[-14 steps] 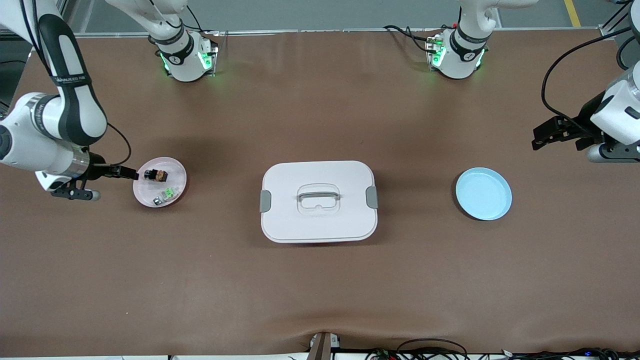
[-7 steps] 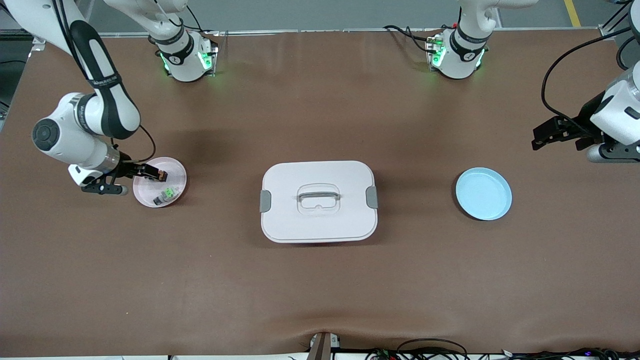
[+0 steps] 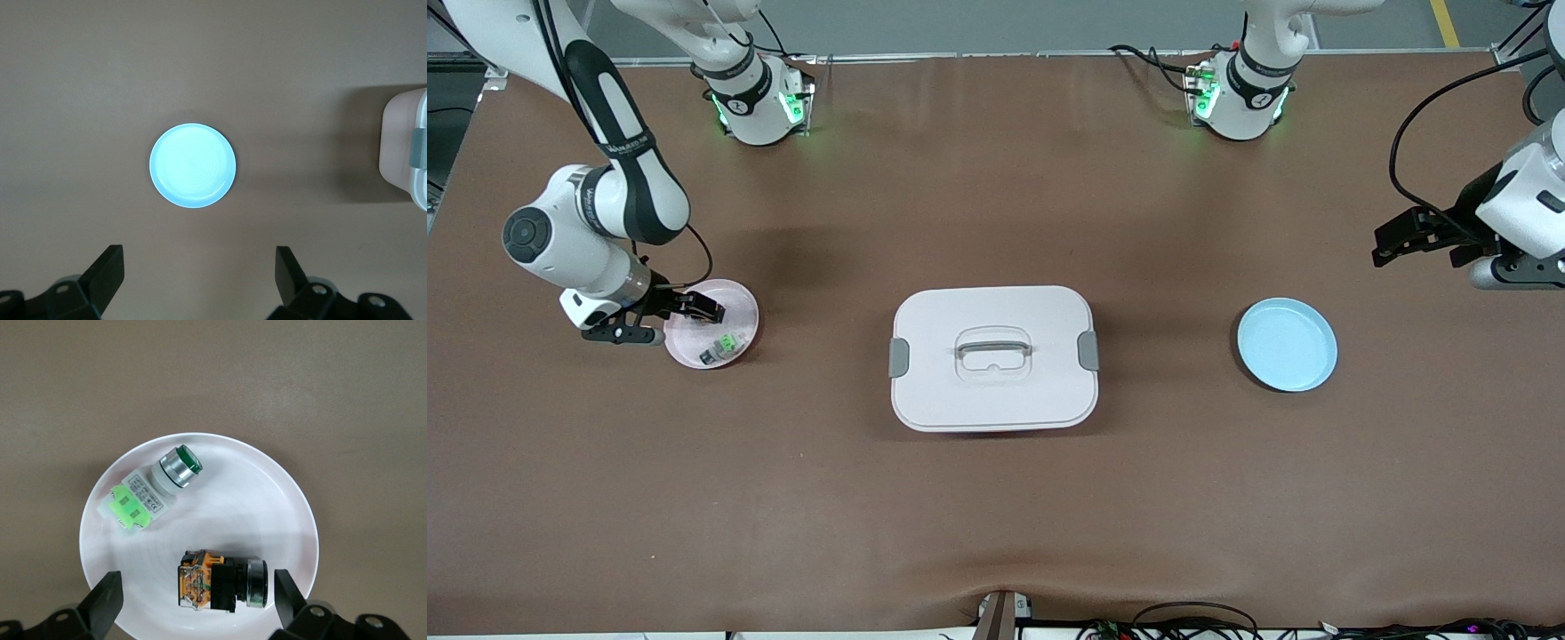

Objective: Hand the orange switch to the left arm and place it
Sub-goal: 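Move the right gripper over the white plate toward the orange switch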

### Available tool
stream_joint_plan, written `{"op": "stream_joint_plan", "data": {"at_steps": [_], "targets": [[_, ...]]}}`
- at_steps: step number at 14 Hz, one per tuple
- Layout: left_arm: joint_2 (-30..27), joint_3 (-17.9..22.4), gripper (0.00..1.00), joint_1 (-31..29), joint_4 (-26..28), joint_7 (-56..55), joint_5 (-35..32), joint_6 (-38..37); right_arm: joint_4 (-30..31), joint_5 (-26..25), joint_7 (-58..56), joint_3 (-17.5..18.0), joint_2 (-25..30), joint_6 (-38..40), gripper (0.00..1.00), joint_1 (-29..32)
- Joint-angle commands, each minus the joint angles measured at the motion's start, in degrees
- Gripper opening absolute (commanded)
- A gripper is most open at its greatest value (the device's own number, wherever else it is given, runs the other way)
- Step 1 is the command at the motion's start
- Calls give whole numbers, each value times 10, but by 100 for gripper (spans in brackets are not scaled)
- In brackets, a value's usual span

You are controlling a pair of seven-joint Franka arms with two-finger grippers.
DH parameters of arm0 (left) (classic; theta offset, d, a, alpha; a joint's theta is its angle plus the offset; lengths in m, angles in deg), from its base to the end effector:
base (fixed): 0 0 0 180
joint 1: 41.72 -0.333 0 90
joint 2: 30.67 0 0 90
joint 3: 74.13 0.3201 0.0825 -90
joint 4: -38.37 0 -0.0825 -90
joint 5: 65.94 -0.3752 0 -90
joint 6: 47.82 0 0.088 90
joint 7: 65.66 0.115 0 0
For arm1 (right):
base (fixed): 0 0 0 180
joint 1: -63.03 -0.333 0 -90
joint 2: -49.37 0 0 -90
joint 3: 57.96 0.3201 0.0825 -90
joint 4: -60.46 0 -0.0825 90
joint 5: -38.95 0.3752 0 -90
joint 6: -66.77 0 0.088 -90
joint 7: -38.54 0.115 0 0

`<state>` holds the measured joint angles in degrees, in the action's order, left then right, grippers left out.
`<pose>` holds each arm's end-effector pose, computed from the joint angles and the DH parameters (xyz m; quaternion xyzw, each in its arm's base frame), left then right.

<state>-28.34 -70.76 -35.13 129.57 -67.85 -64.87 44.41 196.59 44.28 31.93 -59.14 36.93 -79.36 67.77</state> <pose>0.5593 -0.0342 0.5918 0.9999 -0.0085 -0.0117 0.0076 0.4958 -0.0525 0.2320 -0.9990 0.0329 0.0185 0.0250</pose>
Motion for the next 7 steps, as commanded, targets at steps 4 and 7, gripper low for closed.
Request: {"op": "stream_joint_plan", "data": {"at_steps": [4, 7], "targets": [[2, 0, 100, 1, -8, 5, 13, -8, 33, -22, 3, -3, -1, -49, 100, -12], [3, 0, 100, 4, -6, 6, 17, -9, 36, -29, 3, -3, -7, -53, 100, -12]]}}
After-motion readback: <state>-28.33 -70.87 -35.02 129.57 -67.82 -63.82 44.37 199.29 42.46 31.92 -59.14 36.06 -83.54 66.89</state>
